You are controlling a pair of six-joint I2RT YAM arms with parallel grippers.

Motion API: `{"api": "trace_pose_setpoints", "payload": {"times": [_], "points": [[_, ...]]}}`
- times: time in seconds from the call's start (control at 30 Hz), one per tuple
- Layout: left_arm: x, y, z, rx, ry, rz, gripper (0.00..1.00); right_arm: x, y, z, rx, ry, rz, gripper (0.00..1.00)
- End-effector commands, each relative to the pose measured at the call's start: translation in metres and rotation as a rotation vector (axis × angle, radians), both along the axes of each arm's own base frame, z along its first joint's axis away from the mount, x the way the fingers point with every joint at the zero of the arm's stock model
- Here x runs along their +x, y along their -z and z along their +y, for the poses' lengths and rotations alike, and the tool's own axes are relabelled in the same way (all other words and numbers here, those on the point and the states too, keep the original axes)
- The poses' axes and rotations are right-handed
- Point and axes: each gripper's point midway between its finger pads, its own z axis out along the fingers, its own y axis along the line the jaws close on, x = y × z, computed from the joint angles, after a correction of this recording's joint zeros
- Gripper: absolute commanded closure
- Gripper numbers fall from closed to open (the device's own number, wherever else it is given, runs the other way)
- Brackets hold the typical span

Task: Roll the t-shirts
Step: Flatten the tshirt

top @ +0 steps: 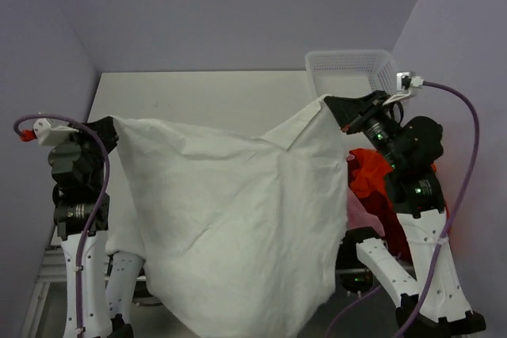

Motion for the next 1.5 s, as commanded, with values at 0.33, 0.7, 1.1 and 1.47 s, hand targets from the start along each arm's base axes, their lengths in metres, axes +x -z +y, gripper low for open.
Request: {"api": "trace_pose_setpoints", "payload": {"times": [0.33, 0.7, 1.1, 1.47], "points": [[0.076, 0.104, 0.036, -0.21, -0.168, -0.041, 1.0, 0.106, 0.123, 0.022, 0.109, -0.028, 0.142, 1.0], [0.171, 0.158, 0.039, -0.233, -0.127, 0.087, 1.0, 0.233, 0.176, 0.041, 0.114, -0.009, 0.293, 1.0], [0.273, 0.193, 0.049, -0.239, -0.085, 0.133, 1.0, 0.383, 0.171, 0.071, 0.132, -0.055, 0.292, 1.0], [0.309, 0.19, 0.052, -0.226, 0.013, 0.381, 0.02, 0.41, 0.146, 0.06, 0.09, -0.008, 0.29, 0.12]]}}
